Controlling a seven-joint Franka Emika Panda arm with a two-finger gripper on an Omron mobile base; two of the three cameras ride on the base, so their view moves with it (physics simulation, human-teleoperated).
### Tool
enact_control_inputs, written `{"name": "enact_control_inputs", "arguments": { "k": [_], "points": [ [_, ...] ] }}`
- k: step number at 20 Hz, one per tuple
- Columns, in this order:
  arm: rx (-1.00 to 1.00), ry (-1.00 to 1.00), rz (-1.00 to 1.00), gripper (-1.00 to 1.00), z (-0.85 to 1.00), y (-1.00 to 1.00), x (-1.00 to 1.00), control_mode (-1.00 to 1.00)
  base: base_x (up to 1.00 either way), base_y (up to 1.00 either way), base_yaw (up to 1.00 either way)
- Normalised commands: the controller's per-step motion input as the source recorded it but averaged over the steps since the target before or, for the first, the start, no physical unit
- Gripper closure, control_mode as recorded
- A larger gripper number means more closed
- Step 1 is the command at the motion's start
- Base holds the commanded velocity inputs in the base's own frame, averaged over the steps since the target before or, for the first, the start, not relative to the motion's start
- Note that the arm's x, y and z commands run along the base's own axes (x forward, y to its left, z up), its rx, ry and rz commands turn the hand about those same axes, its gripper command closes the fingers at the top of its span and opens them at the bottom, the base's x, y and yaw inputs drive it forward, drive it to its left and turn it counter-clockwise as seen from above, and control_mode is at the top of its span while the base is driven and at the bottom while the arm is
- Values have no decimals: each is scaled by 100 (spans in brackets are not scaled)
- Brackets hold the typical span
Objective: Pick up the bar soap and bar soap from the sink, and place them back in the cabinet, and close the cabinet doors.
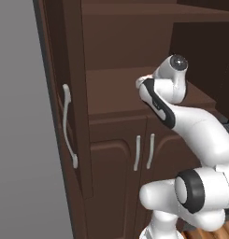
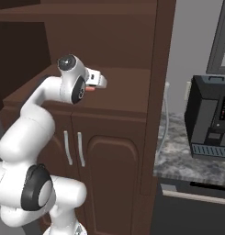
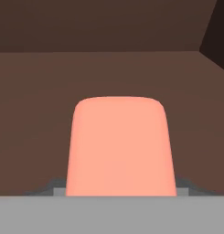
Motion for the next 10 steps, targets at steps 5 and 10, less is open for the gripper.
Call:
{"name": "enact_control_inputs", "arguments": {
  "k": [5, 10],
  "points": [
    [0, 3, 1, 100, 0, 1, 31, -100, 0, 0, 0],
    [0, 7, 3, 100, -4, 1, 14, -100, 0, 0, 0]
  ]
}}
